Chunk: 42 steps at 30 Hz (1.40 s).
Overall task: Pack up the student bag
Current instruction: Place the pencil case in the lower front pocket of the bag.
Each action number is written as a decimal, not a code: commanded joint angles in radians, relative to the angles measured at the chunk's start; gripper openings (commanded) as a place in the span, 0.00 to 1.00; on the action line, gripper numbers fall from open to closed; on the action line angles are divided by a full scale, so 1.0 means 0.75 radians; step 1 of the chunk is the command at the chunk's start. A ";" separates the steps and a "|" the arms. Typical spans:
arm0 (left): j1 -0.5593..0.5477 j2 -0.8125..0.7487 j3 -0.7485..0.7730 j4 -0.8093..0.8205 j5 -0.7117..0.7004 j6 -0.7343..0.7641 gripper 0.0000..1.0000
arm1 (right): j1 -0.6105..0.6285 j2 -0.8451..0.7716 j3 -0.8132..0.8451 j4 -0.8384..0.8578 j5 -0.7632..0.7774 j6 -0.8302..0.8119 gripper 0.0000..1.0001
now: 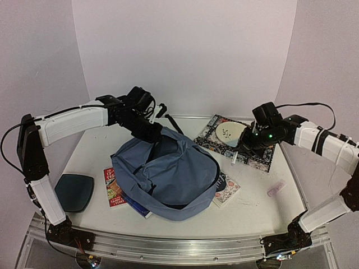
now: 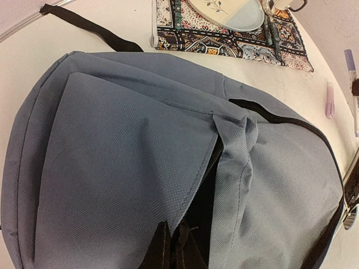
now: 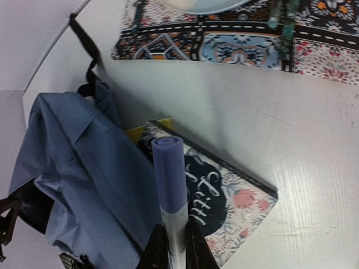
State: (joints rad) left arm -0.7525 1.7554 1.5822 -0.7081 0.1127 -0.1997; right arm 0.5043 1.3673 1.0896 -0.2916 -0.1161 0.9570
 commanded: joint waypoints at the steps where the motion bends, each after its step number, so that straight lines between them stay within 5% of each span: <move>1: 0.007 -0.039 0.082 0.018 0.005 0.005 0.00 | 0.107 0.044 0.095 0.120 -0.185 0.004 0.00; 13: 0.007 -0.021 0.118 0.007 0.051 0.009 0.00 | 0.359 0.340 0.253 0.510 -0.391 0.126 0.00; 26: 0.007 0.005 0.152 0.009 0.111 -0.012 0.00 | 0.450 0.709 0.546 0.623 -0.548 0.172 0.00; 42: 0.007 -0.035 0.103 0.009 0.120 -0.031 0.00 | 0.451 0.806 0.557 0.711 -0.066 0.412 0.00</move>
State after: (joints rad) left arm -0.7494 1.7687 1.6234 -0.7362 0.1833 -0.2102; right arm 0.8429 1.9972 1.5160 0.1848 -0.3100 1.2069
